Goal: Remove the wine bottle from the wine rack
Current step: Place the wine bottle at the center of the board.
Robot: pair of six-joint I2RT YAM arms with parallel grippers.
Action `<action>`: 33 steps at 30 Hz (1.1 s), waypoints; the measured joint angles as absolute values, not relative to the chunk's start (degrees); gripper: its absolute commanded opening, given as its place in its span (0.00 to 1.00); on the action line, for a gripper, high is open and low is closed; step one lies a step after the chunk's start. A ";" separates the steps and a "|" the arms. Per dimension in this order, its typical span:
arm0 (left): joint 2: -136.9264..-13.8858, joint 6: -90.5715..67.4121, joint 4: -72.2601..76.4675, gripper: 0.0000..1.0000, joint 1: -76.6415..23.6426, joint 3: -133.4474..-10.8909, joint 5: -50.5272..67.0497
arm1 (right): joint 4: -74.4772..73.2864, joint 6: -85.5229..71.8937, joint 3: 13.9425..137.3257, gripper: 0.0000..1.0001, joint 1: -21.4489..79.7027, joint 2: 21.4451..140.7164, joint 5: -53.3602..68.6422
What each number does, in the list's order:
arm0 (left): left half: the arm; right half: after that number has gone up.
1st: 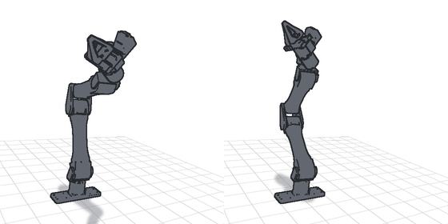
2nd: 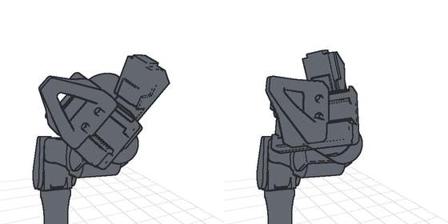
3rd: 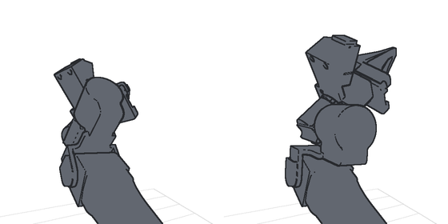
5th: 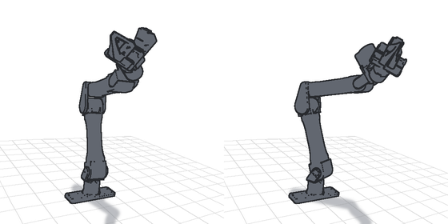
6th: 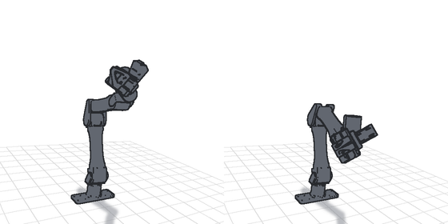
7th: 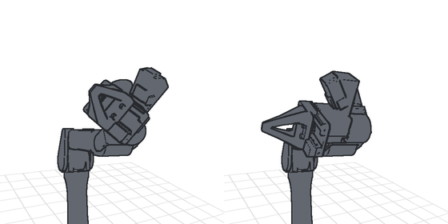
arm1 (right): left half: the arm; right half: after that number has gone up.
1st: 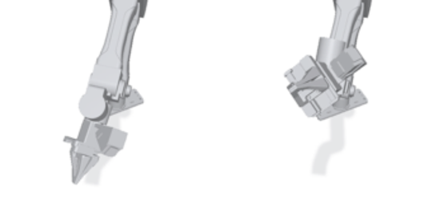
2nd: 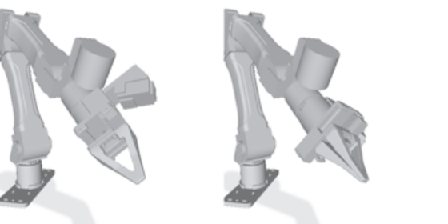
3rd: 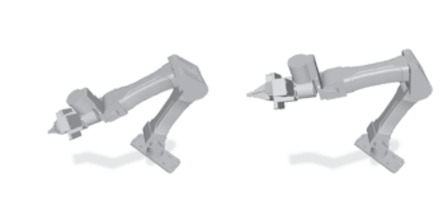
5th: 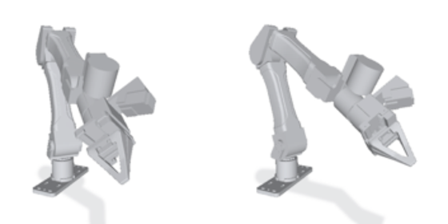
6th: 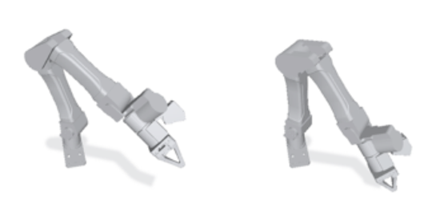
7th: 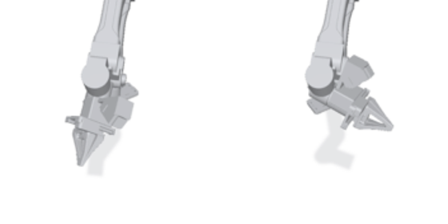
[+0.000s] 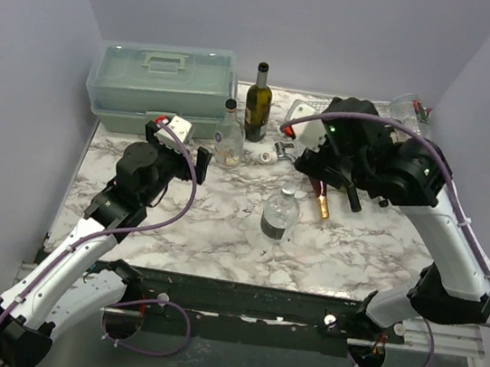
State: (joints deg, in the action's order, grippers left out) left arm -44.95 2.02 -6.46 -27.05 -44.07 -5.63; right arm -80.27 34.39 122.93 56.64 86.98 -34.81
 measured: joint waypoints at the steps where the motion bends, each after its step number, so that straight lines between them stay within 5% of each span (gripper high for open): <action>1: -45.08 2.00 -6.46 0.99 -27.05 -44.07 -5.61 | -80.12 33.58 123.22 0.99 55.11 86.59 -33.36; 7: -45.63 2.00 -6.46 0.99 -27.05 -43.97 -5.58 | -78.61 29.26 121.67 0.99 46.39 83.70 -24.58; 15: -45.65 2.00 -6.44 0.99 -27.05 -43.55 -3.27 | -71.85 24.21 104.33 0.99 36.34 74.65 -14.92; 33: -38.02 -9.10 -5.19 0.99 -27.07 -41.85 19.38 | -52.58 17.10 78.22 0.99 19.29 64.97 4.62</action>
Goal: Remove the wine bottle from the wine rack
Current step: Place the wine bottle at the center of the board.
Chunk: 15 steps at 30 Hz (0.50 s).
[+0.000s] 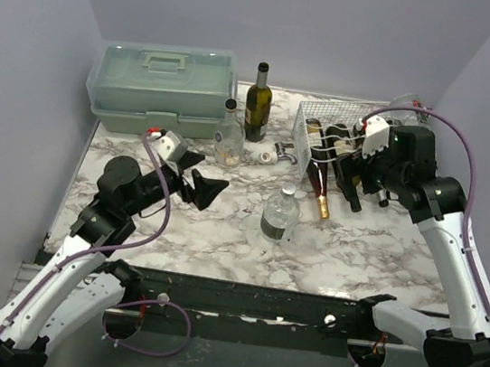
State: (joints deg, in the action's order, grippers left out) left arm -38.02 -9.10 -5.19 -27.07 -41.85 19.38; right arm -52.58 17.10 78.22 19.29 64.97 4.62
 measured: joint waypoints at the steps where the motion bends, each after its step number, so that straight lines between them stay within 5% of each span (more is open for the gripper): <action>1: -37.17 -10.81 -5.26 0.99 -27.07 -41.54 20.25 | -51.64 16.49 76.86 1.00 17.58 64.93 6.52; 15: -33.41 -29.93 -6.46 0.99 -32.58 -37.30 21.91 | -33.12 -0.10 56.90 0.99 7.44 59.16 30.15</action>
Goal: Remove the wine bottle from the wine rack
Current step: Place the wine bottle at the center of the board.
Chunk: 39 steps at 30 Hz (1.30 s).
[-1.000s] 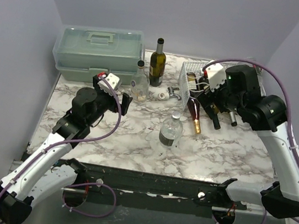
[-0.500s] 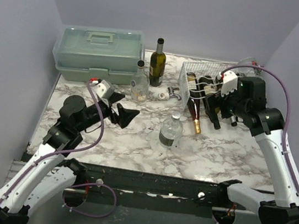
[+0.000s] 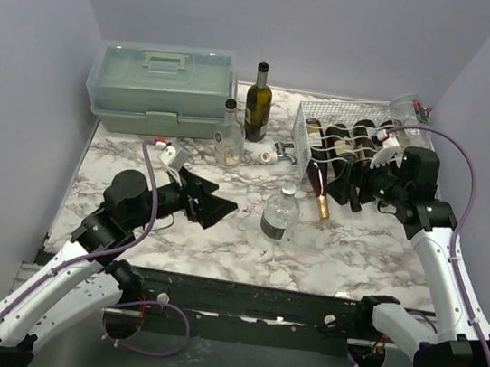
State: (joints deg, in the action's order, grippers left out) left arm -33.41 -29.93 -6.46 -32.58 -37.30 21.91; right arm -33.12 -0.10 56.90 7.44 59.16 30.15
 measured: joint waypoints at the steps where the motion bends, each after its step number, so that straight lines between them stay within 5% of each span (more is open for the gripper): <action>1: -33.67 -29.65 -7.01 0.99 -34.59 -37.50 20.64 | -32.36 -0.54 56.82 1.00 6.68 59.20 30.94; 10: -44.07 -24.73 -9.82 0.99 -55.00 -42.13 -4.05 | -20.53 -4.27 46.96 0.99 -3.79 55.81 39.03; 21: -57.74 -24.75 -5.17 0.93 -67.57 -47.05 -26.06 | -17.63 -3.90 44.14 0.99 -7.51 52.51 39.44; 39: -78.24 -19.84 5.32 0.76 -70.52 -54.37 -35.46 | -17.58 -2.96 43.86 0.99 -7.51 52.93 39.53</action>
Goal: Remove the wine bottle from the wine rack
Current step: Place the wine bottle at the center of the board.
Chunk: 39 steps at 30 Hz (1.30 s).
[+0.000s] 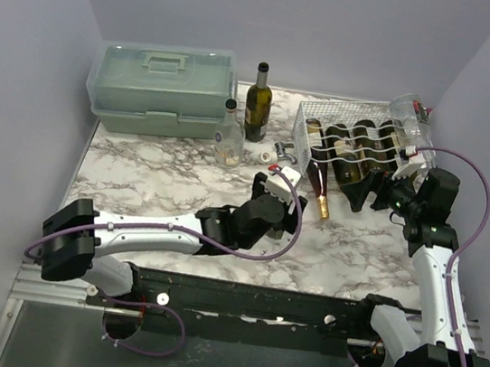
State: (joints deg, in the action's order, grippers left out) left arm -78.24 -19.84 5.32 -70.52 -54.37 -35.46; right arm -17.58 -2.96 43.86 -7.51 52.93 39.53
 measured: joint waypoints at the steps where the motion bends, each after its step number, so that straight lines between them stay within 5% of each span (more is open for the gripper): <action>1: -79.57 -19.11 5.72 0.75 -70.52 -54.89 -35.77 | -17.58 -2.94 43.86 0.99 -7.51 52.95 39.53; 17: -88.44 -13.96 11.73 0.44 -70.52 -56.69 -41.54 | -17.61 -2.55 43.86 1.00 -7.51 52.97 39.55; 21: -89.06 -13.30 13.06 0.30 -70.48 -56.69 -42.15 | -17.61 -2.37 43.86 0.99 -7.51 52.97 39.55; 25: -89.23 -12.78 13.76 0.01 -70.52 -56.69 -42.13 | -17.61 -2.09 43.86 1.00 -7.51 52.97 39.55; 39: -85.49 -10.98 13.80 0.00 -70.52 -53.23 -42.26 | -17.63 -1.58 43.86 0.99 -7.51 52.97 39.55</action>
State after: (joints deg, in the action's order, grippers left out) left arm -85.49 -10.98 13.80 -70.52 -53.23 -42.26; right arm -17.63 -1.58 43.86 -7.51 52.97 39.55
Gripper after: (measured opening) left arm 0.401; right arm 0.994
